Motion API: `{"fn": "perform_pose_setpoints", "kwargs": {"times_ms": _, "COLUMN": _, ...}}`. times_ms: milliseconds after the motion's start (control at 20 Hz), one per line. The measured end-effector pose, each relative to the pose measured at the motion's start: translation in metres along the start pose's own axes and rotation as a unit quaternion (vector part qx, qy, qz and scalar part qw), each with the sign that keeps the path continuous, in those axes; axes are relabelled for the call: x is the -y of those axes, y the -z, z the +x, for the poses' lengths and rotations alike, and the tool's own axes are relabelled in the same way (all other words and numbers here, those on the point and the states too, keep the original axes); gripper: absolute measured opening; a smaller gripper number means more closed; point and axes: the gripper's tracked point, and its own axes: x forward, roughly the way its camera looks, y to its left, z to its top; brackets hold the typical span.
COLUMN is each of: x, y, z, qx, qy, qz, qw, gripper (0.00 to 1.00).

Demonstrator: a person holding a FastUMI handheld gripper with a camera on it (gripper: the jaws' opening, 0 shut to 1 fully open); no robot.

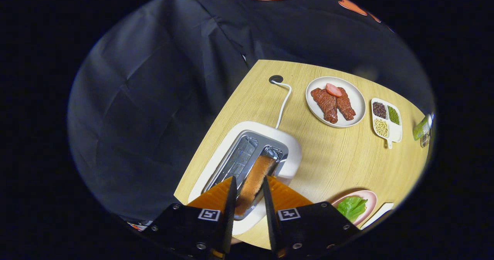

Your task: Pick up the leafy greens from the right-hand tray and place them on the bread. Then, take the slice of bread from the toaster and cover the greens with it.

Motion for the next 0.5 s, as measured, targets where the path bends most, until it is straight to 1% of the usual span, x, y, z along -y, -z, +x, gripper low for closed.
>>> {"fn": "perform_pose_setpoints", "kwargs": {"times_ms": 50, "x": 0.0, "y": 0.0, "z": -0.003, "qx": 0.002, "qy": 0.002, "qz": -0.003, "qw": 1.0, "gripper": 0.32}}
{"fn": "perform_pose_setpoints", "kwargs": {"times_ms": 100, "x": 0.002, "y": -0.001, "z": -0.005, "qx": 0.006, "qy": 0.004, "qz": -0.003, "qw": 1.0, "gripper": 0.28}}
{"fn": "perform_pose_setpoints", "kwargs": {"times_ms": 150, "x": 0.001, "y": 0.0, "z": -0.008, "qx": 0.007, "qy": 0.0, "qz": 0.0, "qw": 1.0, "gripper": 0.2}}
{"fn": "perform_pose_setpoints", "kwargs": {"times_ms": 250, "x": 0.0, "y": -0.003, "z": -0.013, "qx": 0.017, "qy": -0.014, "qz": 0.013, "qw": 1.0, "gripper": 0.14}}
{"fn": "perform_pose_setpoints", "kwargs": {"times_ms": 350, "x": 0.002, "y": -0.008, "z": -0.025, "qx": 0.034, "qy": -0.024, "qz": 0.02, "qw": 0.999, "gripper": 0.11}}
{"fn": "perform_pose_setpoints", "kwargs": {"times_ms": 500, "x": 0.007, "y": -0.015, "z": -0.047, "qx": 0.065, "qy": -0.026, "qz": 0.018, "qw": 0.997, "gripper": 0.1}}
